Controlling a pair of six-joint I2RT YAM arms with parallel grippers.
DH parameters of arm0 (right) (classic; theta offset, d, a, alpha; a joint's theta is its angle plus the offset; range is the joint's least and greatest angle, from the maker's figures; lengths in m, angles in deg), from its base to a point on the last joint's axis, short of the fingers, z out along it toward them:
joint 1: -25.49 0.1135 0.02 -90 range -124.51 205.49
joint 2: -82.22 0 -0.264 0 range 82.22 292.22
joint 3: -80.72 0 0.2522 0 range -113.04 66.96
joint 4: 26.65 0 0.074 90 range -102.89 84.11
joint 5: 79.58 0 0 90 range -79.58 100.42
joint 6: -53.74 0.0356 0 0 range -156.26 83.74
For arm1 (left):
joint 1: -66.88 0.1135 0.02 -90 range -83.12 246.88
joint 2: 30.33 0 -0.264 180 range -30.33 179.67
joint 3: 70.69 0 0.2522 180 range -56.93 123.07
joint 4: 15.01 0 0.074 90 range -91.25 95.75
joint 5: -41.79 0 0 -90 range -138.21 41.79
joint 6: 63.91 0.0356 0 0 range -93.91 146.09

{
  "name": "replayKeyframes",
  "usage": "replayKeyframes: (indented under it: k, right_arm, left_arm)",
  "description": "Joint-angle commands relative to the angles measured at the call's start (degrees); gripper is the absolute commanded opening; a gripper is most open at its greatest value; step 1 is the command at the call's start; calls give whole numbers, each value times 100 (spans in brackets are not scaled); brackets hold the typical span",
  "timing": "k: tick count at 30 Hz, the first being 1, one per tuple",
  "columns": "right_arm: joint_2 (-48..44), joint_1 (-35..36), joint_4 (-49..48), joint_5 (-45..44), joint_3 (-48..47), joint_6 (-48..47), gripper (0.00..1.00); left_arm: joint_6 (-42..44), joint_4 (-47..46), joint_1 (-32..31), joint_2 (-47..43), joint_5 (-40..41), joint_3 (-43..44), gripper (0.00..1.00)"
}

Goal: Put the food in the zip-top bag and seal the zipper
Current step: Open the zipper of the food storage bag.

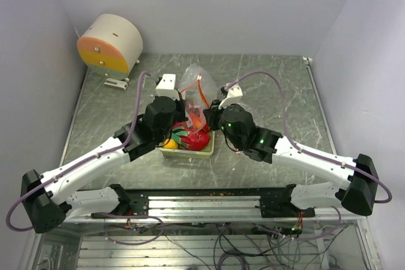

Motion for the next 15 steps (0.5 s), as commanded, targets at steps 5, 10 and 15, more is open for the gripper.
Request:
replayKeyframes:
  k: [5,10,15]
  right_arm:
    - [-432,21,759,-2546,-45,521,14]
    - [165,19,-33,-1317,-158,89,13]
    - [1454,33,-1115,911,-786,98,9]
  left_arm:
    - [-324,2904,4,-1160,1209,364,7]
    - [-520,3908,4,-2030,1788,450,7]
    - [-598,4560,6,-2390,2166,651,7]
